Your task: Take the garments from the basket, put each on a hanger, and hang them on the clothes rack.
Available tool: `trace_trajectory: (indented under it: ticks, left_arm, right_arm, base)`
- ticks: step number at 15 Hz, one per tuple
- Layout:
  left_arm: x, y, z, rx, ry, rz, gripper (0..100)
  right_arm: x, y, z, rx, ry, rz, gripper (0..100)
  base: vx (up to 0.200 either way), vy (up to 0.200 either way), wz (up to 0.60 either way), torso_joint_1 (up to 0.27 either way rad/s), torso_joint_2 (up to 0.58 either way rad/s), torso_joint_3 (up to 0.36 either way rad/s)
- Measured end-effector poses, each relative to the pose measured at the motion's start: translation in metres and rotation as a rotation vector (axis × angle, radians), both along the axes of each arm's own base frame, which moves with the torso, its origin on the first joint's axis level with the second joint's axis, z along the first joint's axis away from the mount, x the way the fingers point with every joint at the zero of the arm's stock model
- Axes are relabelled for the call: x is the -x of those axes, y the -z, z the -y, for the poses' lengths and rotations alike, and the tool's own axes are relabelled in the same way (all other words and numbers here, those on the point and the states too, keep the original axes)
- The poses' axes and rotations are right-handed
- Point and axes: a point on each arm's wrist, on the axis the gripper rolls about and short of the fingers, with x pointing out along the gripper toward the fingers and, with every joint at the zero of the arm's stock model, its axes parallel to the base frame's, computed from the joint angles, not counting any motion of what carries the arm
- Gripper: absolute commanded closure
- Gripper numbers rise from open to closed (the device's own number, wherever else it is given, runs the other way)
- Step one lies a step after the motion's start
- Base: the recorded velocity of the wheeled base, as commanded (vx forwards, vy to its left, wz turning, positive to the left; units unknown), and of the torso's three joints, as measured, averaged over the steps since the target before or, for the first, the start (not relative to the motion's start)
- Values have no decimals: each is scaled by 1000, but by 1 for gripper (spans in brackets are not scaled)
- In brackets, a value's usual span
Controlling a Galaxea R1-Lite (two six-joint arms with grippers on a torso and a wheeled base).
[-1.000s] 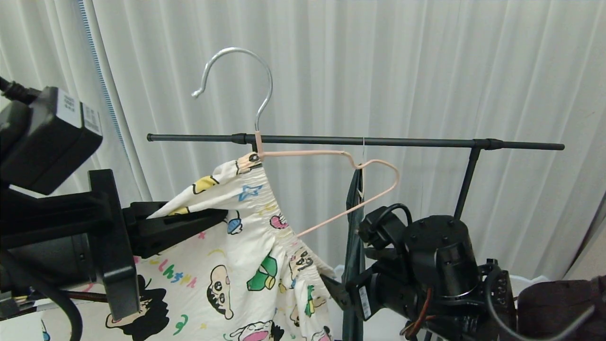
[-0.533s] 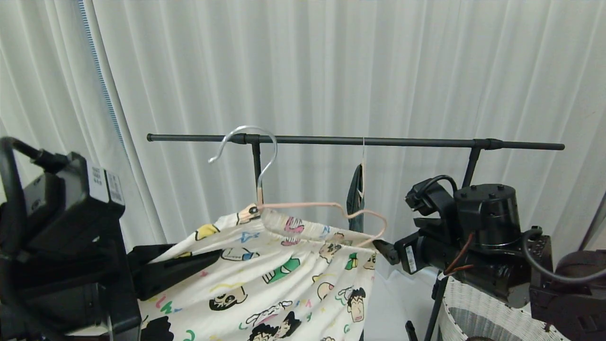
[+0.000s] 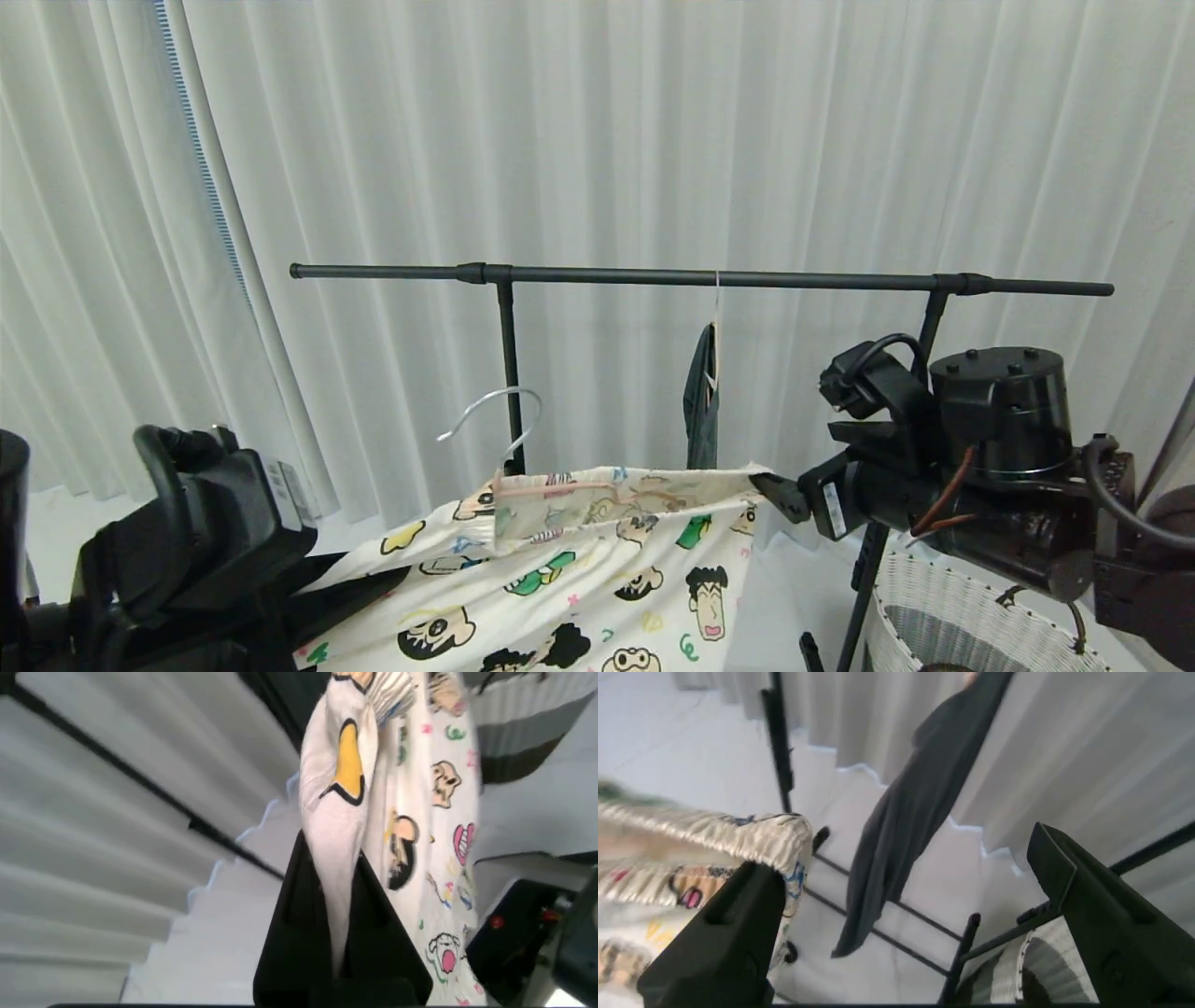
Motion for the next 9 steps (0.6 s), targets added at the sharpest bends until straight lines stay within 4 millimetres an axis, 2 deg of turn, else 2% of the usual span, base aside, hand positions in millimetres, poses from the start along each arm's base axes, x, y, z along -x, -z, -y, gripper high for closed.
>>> trace_trajectory:
  ticks: [4, 6, 9]
  left_arm:
    - [-7, -2, 11, 63, 20, 8, 100]
    - [-1, 5, 17, 64, 86, -10, 100]
    - [10, 11, 29, 68, 203, -15, 100]
  right_arm:
    - [49, -20, -6, 38, -314, -43, 0]
    - [62, -33, -7, 54, -464, 28, 0]
    - [75, -43, -14, 83, -634, 71, 0]
  base:
    - [0, 0, 0, 0, 0, 0]
    - [0, 0, 0, 0, 0, 0]
    - [0, 0, 0, 0, 0, 0]
